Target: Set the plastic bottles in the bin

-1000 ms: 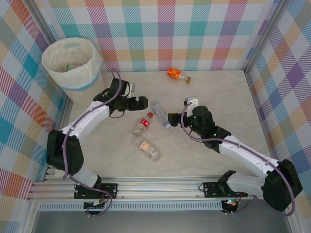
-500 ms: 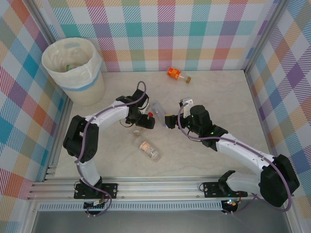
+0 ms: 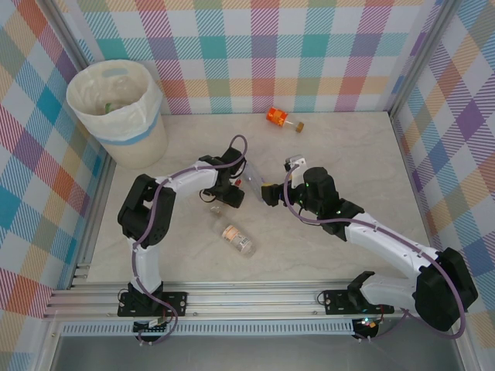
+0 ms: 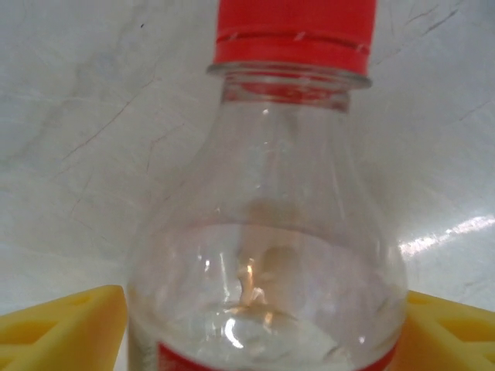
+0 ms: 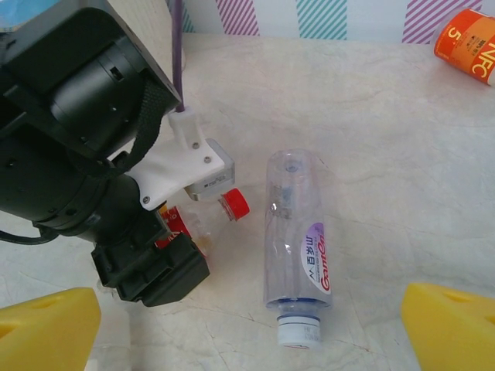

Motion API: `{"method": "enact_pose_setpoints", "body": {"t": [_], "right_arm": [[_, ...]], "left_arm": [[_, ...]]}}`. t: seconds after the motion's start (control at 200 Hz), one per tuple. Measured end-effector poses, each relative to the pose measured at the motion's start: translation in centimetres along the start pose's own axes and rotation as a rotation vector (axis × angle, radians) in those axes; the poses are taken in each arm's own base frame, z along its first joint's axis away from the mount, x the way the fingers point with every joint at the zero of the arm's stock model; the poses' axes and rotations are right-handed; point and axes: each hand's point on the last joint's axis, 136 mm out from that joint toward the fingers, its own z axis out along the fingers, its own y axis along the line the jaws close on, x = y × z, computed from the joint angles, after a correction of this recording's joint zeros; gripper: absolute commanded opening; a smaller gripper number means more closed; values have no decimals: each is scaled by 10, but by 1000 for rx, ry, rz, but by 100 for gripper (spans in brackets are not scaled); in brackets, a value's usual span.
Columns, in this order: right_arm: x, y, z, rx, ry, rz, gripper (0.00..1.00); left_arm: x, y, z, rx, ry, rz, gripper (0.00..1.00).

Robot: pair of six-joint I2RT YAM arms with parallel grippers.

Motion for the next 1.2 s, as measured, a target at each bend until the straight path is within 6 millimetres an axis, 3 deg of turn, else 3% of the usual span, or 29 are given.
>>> {"method": "enact_pose_setpoints", "body": {"t": [0.165,0.54,0.71,1.055,1.2], "right_arm": [[1,4,0,-24,6,-11,100],[3,12,0,-67,15,-18,100],[4,20,1,-117,25,-30,100],[3,35,7,-204,43,-36,100],[0,41,10,-233,39,-28,100]], "left_arm": [[-3,-3,8,8,-6,3,62],[-9,-1,3,33,-61,-33,58],[-12,1,-18,102,-146,-83,57],[-30,28,-67,218,-347,-249,56],[-35,31,-89,258,-417,-283,56]]}}
